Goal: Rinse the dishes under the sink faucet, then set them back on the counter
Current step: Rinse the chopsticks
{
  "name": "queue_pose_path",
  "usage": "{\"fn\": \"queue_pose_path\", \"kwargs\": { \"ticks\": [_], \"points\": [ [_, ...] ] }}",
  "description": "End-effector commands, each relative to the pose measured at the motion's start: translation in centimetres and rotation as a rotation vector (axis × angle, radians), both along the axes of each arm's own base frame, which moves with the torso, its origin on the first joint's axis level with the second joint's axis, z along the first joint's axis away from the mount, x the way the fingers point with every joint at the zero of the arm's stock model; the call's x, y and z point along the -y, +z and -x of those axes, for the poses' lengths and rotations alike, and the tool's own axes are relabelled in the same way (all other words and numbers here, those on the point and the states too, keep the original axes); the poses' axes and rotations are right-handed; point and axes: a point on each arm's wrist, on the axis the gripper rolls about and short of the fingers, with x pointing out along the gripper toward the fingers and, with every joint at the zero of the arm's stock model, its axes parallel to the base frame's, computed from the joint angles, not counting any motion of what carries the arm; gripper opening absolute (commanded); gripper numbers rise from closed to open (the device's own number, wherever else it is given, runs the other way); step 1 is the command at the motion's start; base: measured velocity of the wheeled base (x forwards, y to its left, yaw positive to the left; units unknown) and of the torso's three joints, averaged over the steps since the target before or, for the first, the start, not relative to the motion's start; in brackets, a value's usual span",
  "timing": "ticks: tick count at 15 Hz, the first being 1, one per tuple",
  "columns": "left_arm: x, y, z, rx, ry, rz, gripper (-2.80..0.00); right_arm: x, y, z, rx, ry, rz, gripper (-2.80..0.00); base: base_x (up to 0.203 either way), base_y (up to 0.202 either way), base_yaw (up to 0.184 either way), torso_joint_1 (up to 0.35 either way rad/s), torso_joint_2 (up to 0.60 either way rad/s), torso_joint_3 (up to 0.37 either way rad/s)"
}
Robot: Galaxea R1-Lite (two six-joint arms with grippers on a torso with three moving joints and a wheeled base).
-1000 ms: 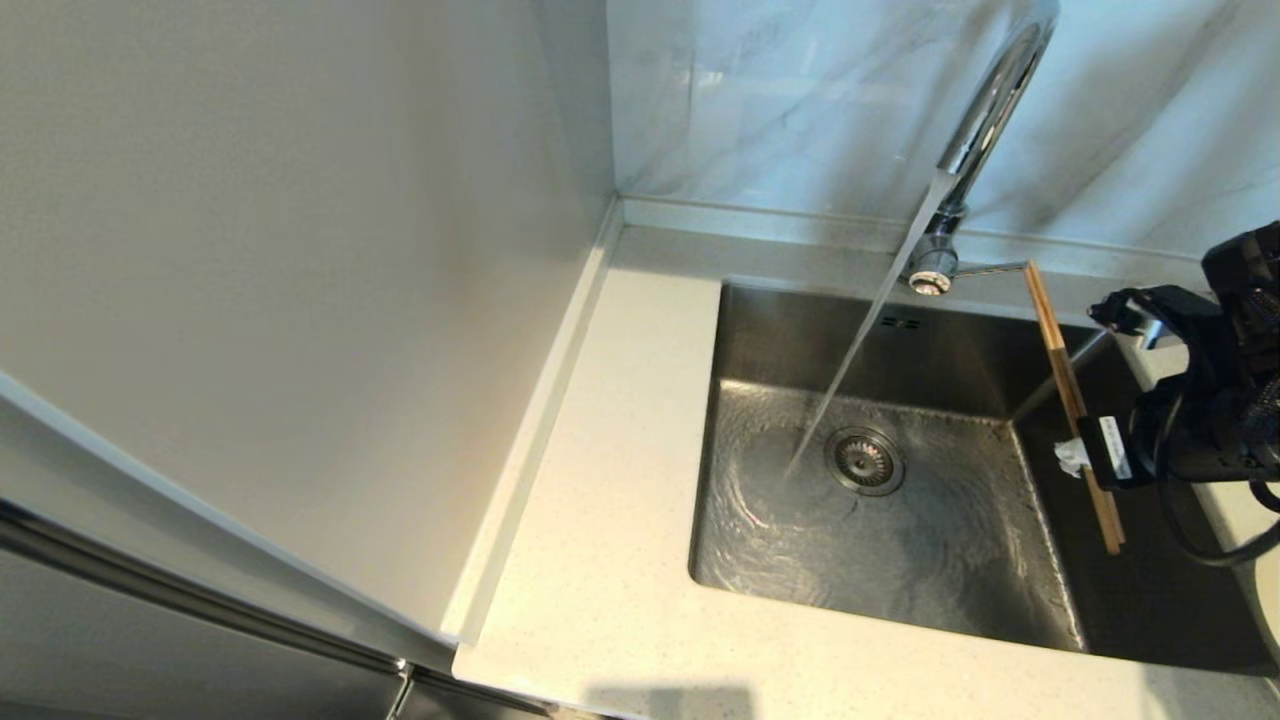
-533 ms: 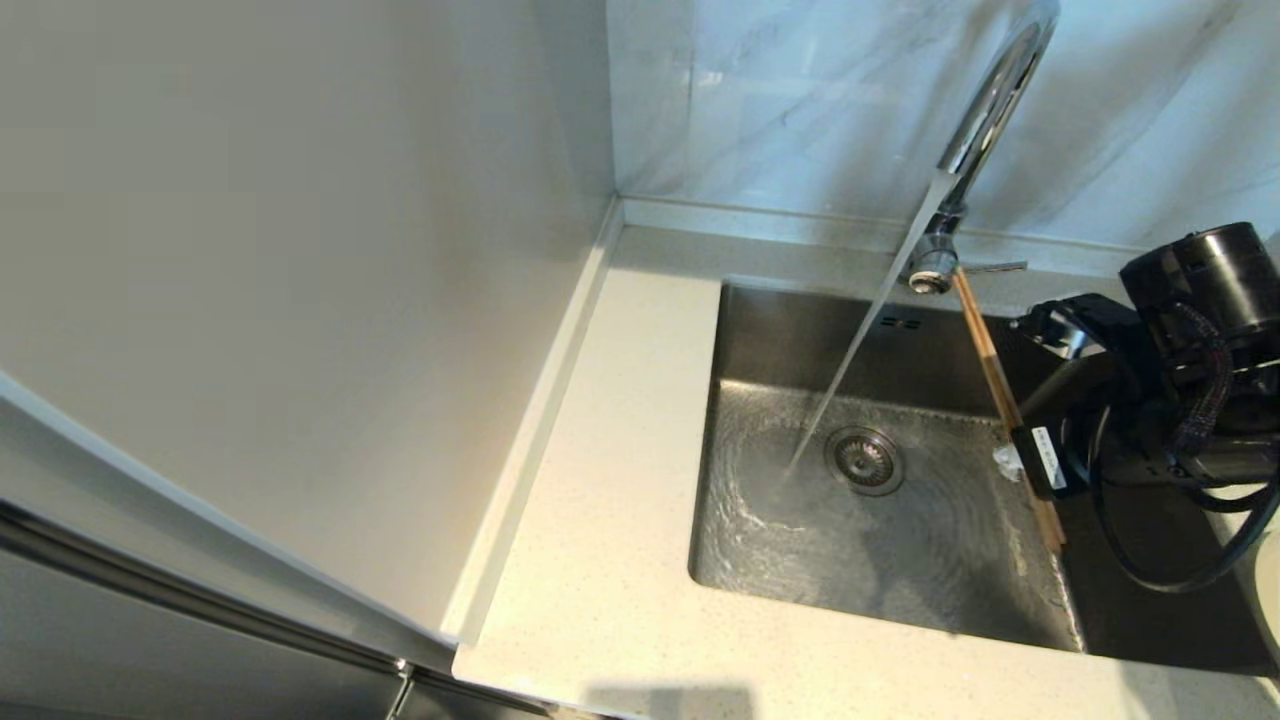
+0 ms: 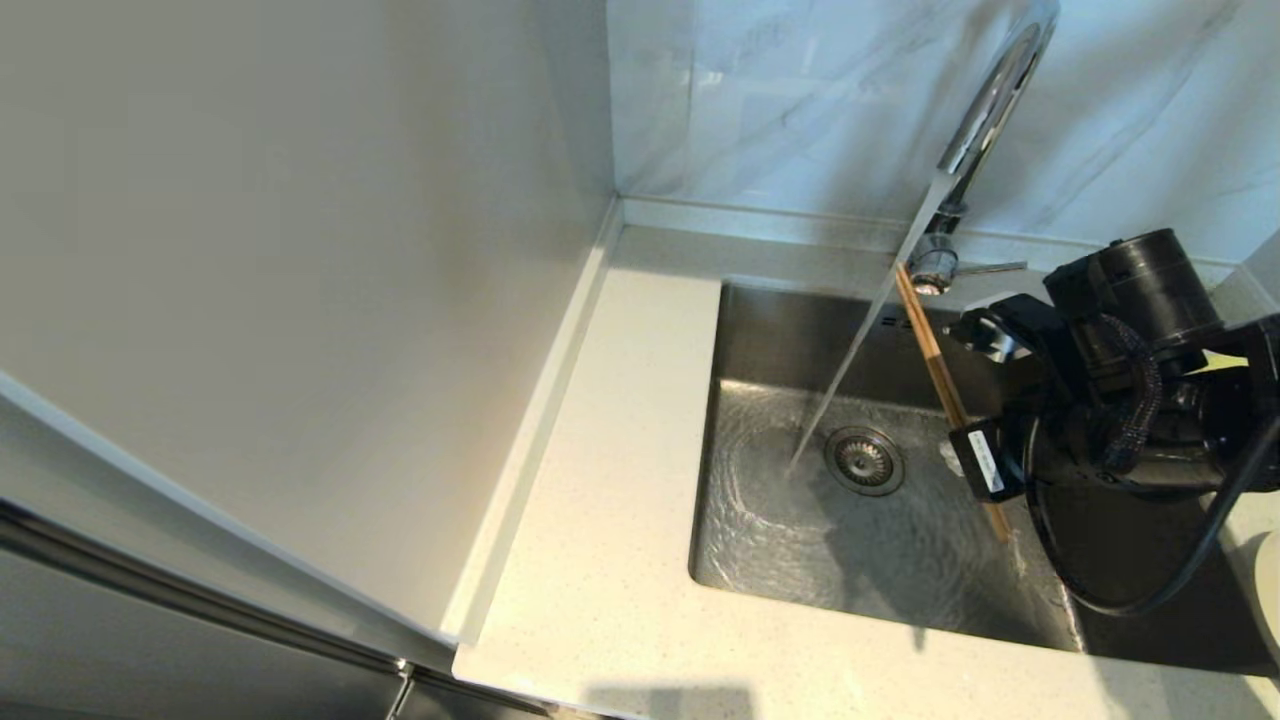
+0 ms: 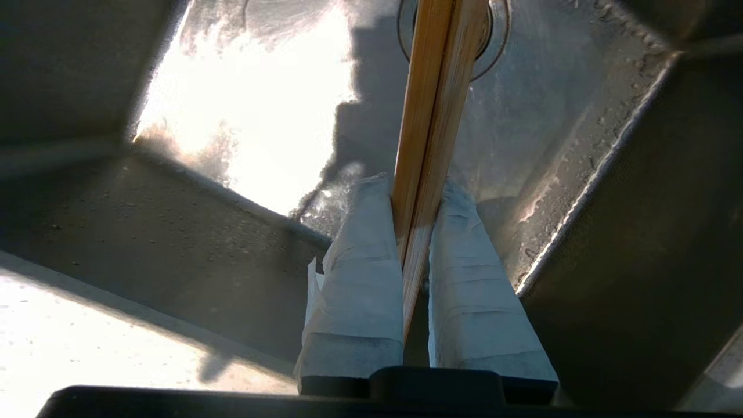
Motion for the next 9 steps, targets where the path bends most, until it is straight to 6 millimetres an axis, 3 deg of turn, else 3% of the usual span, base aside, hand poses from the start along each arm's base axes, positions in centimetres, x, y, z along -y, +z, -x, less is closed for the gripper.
{"fn": "queue_pose_path", "kwargs": {
  "ticks": [1, 9],
  "points": [
    [0.0, 0.0, 0.0, 0.000, 0.000, 0.000, -2.80, -0.3, -0.4, -0.5, -0.013, 0.004, 0.007, -2.80, 0.000, 0.000, 0.000, 0.000, 0.00, 0.000],
    [0.0, 0.0, 0.0, 0.000, 0.000, 0.000, -2.80, -0.3, -0.3, -1.8, -0.006, -0.027, -0.005, -2.80, 0.000, 0.000, 0.000, 0.000, 0.00, 0.000]
  ]
}}
